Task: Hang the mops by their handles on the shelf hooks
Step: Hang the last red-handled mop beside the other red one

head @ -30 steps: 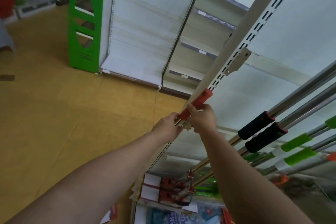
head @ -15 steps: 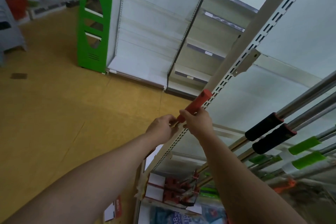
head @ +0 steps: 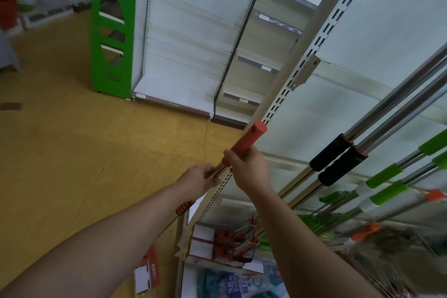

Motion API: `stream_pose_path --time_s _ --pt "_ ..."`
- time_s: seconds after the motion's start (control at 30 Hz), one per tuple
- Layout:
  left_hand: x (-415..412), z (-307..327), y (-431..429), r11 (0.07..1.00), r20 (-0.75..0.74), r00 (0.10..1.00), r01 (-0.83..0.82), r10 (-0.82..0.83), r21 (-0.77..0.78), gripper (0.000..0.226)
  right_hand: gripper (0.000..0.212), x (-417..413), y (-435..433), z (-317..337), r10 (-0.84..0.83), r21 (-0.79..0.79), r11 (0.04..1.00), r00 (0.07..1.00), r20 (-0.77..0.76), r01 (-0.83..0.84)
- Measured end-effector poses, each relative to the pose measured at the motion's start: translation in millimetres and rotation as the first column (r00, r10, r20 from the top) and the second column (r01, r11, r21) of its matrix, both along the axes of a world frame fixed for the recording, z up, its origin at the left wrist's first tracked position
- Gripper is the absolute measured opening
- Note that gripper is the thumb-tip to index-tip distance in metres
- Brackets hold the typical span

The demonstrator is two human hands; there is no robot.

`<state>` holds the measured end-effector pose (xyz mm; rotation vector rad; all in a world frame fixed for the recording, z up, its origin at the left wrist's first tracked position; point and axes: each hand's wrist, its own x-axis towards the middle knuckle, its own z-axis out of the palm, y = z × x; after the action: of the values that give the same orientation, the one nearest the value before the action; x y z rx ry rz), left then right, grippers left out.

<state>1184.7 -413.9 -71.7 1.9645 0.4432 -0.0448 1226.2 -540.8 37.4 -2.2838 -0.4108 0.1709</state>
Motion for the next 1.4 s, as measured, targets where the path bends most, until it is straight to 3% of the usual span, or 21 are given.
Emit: stream_pose_path --time_s 0.17,0.3,0.4,0.73,0.9,1.13,1.4 --pt "-11.2 6.9 -2.1 0.999 0.006 1.0 -0.003 0.003 -0.032 0.004 0.025 -11.1 -6.8 4.8 0.035 -0.008 0.999 0.999 0.028 -0.035" --pt "-19.9 15.6 -6.0 0.999 0.008 0.999 0.05 -0.05 0.0 0.014 0.021 -20.0 -15.9 7.9 0.033 0.044 0.998 0.999 0.011 -0.034" --pt "-27.6 24.5 -9.0 0.994 0.004 0.994 0.107 -0.107 0.032 0.005 0.021 -27.4 -25.9 9.6 0.043 0.061 0.997 0.999 0.013 -0.044" --pt "-53.2 62.1 -50.9 0.976 -0.039 0.991 0.131 -0.126 0.171 0.027 0.027 -47.0 -75.5 31.6 0.139 0.111 0.983 0.987 0.074 -0.147" --pt "-74.2 96.2 -87.3 0.964 -0.062 0.991 0.127 -0.115 0.233 0.014 0.025 -55.7 -112.3 53.3 0.207 0.16 0.961 0.971 0.12 -0.225" --pt "-100.5 144.2 -147.2 0.934 -0.046 0.998 0.056 -0.043 0.354 0.017 0.033 -63.6 -159.9 89.7 0.26 0.215 0.93 0.948 0.186 -0.297" --pt "-129.9 175.9 -197.5 0.905 0.095 0.994 -0.088 0.053 0.416 0.025 0.041 -71.8 -201.1 127.4 0.326 0.274 0.89 0.929 0.176 -0.364"
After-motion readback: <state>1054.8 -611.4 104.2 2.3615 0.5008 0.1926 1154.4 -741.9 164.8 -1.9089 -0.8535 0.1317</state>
